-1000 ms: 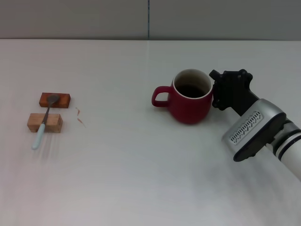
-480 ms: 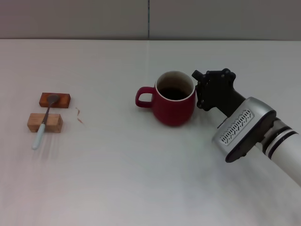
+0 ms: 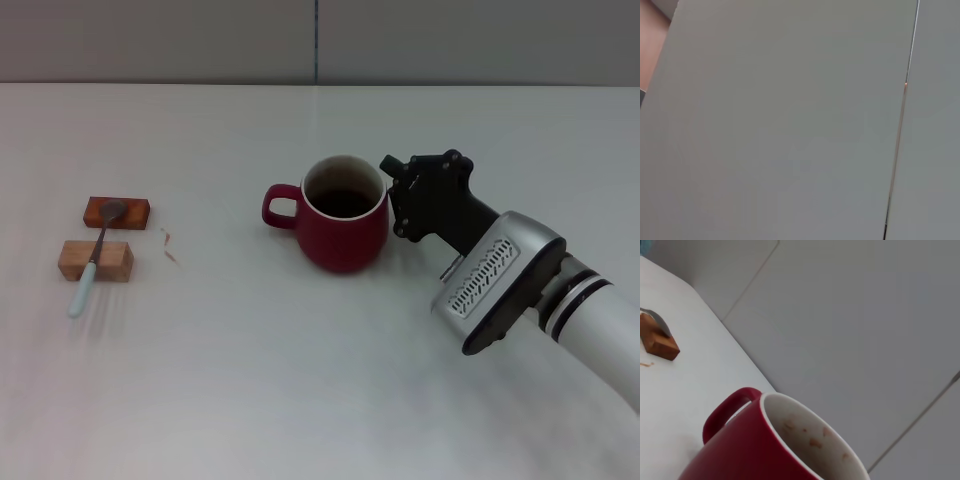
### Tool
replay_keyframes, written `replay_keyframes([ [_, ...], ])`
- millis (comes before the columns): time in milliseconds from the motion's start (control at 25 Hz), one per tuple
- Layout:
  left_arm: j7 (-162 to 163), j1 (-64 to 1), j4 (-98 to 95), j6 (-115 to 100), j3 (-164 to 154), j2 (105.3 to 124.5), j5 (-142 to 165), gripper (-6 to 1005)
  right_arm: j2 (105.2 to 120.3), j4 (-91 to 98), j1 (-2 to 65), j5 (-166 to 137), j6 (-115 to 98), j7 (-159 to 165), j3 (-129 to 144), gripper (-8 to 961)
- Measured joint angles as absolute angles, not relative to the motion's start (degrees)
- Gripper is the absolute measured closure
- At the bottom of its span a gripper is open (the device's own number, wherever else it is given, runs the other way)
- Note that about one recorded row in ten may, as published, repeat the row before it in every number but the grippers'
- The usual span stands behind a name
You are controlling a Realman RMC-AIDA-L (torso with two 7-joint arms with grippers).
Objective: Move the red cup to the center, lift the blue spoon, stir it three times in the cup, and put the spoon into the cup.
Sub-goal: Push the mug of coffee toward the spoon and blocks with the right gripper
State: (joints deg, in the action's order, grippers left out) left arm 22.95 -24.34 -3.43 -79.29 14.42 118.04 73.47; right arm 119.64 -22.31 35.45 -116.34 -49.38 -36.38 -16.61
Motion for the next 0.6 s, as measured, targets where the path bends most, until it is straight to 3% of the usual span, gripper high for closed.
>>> replay_keyframes([
  [600,22.9,-24.2,-2.8,-79.4,14.4,118.04,73.5,156,119.80,-24.4,35.2,-116.9,-48.6,-35.9,-15.2,943],
])
